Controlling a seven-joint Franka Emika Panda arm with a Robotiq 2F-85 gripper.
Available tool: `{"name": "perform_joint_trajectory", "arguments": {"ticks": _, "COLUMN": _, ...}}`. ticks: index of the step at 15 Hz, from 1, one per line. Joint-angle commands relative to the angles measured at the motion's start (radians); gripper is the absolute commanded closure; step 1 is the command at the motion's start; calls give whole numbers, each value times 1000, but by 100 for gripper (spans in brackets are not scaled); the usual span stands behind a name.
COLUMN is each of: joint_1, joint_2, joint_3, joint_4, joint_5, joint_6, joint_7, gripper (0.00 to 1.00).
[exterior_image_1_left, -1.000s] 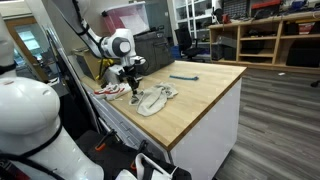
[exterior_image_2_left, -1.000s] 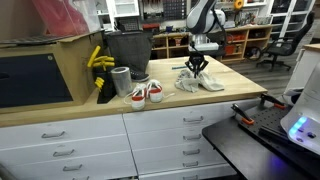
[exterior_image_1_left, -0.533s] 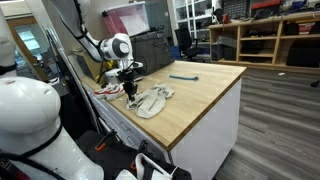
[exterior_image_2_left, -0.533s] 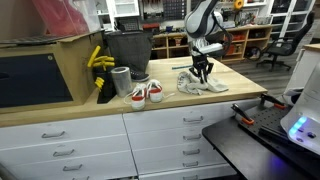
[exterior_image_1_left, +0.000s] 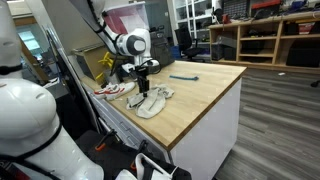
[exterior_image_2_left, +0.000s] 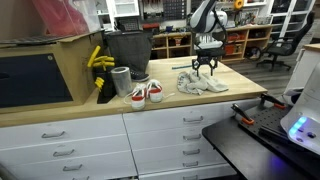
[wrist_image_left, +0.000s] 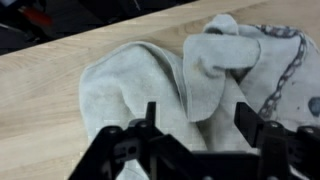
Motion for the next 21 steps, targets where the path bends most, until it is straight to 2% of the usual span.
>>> {"name": "perform_joint_trajectory", "arguments": {"ticks": 1, "joint_1": -58, "joint_2": 67, "joint_3": -28, "joint_4": 99, "joint_5": 107, "joint_6": -31, "joint_7": 6, "gripper": 0}}
{"name": "perform_joint_trajectory", "arguments": {"ticks": 5, "joint_1": -108, "joint_2": 141, "joint_3": -53, "joint_4": 184, "joint_5": 209, "joint_6": -17, "joint_7": 22, "gripper": 0}}
{"name": "perform_joint_trajectory", "arguments": {"ticks": 8, "joint_1": -122, "joint_2": 184, "joint_3": -71, "joint_4": 234, "joint_5": 241, "joint_6": -5, "joint_7": 45, "gripper": 0}}
{"name": "perform_joint_trajectory", "arguments": {"ticks": 15, "joint_1": -134, "joint_2": 249, "joint_3": -110, "joint_4": 312, "joint_5": 229, "joint_6": 7, "joint_7": 105, "gripper": 0}}
{"name": "perform_joint_trajectory", "arguments": {"ticks": 21, "joint_1": -127, "joint_2": 278, "joint_3": -119, "joint_4": 325, "joint_5": 220, "joint_6": 49, "joint_7": 147, "gripper": 0}}
